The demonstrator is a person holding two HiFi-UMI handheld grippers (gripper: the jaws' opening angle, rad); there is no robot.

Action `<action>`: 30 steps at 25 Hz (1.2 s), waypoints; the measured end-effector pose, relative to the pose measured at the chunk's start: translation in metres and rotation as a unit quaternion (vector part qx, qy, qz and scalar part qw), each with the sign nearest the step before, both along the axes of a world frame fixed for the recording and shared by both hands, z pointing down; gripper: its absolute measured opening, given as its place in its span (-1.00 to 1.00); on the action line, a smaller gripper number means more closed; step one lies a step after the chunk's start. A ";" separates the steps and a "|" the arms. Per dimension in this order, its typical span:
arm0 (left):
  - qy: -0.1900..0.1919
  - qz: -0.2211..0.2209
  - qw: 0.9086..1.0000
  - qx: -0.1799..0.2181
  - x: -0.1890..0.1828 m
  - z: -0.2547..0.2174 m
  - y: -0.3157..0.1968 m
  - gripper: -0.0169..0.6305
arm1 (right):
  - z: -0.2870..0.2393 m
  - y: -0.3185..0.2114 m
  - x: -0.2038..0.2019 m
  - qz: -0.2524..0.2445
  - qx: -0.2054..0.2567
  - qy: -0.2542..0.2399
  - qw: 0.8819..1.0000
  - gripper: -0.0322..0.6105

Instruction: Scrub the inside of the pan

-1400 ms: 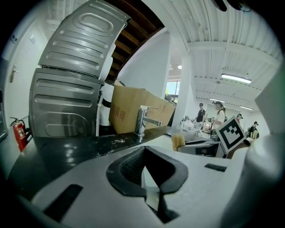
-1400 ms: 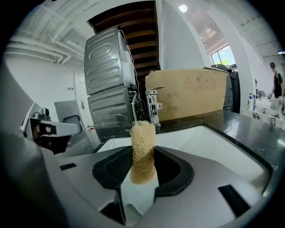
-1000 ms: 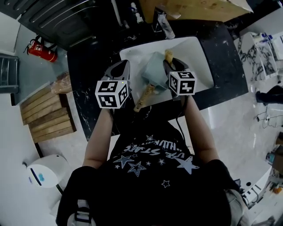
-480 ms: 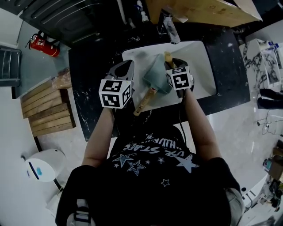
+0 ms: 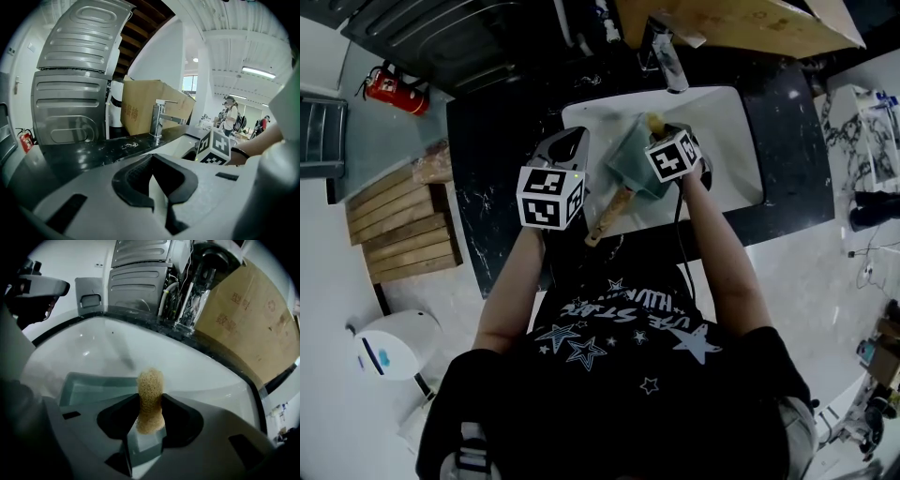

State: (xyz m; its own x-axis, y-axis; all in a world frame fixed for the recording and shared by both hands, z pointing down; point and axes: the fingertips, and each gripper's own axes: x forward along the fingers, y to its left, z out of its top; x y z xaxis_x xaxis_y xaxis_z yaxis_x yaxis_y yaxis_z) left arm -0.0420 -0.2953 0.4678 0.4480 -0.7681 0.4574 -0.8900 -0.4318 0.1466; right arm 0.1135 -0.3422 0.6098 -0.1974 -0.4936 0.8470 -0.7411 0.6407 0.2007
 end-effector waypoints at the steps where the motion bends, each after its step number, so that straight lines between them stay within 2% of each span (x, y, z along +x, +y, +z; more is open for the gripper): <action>1: -0.002 0.000 1.000 0.000 -0.001 0.000 0.000 -0.92 | 0.004 0.000 0.000 -0.007 -0.005 0.011 1.000 -0.43; 7: -0.005 -0.005 1.000 0.000 -0.007 0.002 -0.002 -0.92 | 0.029 -0.001 0.003 -0.044 -0.037 0.074 0.996 -0.43; 19: -0.003 -0.008 1.000 -0.004 -0.010 0.003 -0.001 -0.92 | 0.058 -0.002 -0.005 -0.074 -0.063 0.135 0.986 -0.43; 30: -0.003 -0.009 1.000 -0.006 -0.012 0.005 -0.001 -0.92 | 0.061 0.001 -0.012 -0.115 -0.084 0.143 0.979 -0.44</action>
State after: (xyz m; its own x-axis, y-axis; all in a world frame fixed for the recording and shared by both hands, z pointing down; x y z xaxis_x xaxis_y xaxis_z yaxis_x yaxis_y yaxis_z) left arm -0.0542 -0.2966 0.4726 0.4313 -0.7703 0.4698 -0.8984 -0.4141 0.1459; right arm 0.1018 -0.3412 0.6705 -0.0299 -0.3132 0.9492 -0.5024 0.8257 0.2566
